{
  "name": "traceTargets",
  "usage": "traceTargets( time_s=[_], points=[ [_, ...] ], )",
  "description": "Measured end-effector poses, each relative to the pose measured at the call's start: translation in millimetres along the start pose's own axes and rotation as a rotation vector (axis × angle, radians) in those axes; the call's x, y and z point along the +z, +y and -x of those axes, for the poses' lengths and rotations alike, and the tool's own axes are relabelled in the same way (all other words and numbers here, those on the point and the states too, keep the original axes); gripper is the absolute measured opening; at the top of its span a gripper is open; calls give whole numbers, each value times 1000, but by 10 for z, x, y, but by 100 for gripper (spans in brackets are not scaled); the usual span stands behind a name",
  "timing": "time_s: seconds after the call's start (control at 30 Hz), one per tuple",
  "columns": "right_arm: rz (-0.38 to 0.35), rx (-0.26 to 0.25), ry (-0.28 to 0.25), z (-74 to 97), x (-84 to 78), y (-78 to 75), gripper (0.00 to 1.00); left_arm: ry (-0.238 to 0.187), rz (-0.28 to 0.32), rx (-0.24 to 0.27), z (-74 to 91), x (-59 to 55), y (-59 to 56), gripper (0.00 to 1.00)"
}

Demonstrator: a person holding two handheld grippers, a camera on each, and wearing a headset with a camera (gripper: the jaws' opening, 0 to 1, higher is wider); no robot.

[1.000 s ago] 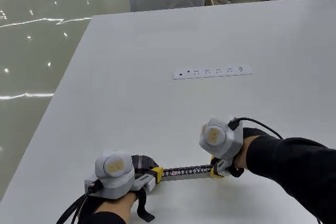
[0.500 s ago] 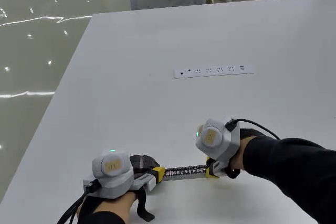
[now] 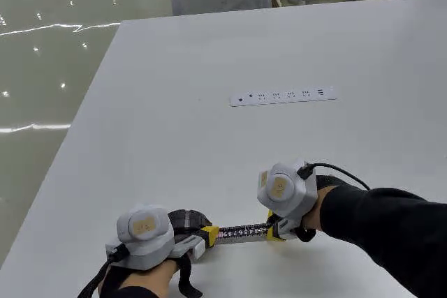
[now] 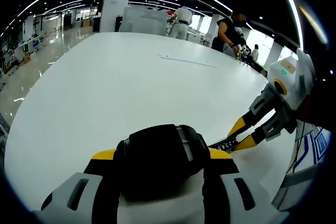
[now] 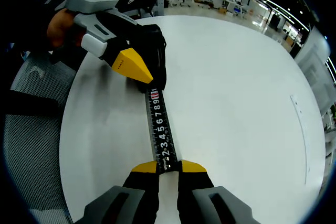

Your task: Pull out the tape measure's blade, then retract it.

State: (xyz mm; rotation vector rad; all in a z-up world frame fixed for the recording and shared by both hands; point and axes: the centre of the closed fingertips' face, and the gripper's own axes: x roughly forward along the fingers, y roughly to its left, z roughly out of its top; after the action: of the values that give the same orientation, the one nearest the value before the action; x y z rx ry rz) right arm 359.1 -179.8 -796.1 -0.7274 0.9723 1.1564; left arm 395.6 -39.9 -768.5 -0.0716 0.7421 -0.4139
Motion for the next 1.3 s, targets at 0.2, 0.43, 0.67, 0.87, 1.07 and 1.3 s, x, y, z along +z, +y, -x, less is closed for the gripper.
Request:
traceTargets(
  time_s=[0.2, 0.43, 0.67, 0.87, 1.07, 1.3],
  points=[
    [-1, 6, -7, -10, 29, -11, 8, 0, 13, -12, -8, 6, 5, 59],
    [10, 12, -11, -25, 68, -12, 8, -2, 13, -21, -12, 1, 3, 59],
    [12, 17, -2, -65, 141, 8, 8, -6, 3, -19, -16, -3, -12, 60],
    [6, 17, 10, -83, 188, -1, 8, -4, 9, -23, -21, -7, -4, 60],
    [12, 17, 13, -150, 237, 1, 8, -1, 14, -27, -20, -11, -13, 60],
    [4, 9, -32, -179, 365, 75, 8, -2, 16, -38, -26, -11, -11, 60]
  ],
)
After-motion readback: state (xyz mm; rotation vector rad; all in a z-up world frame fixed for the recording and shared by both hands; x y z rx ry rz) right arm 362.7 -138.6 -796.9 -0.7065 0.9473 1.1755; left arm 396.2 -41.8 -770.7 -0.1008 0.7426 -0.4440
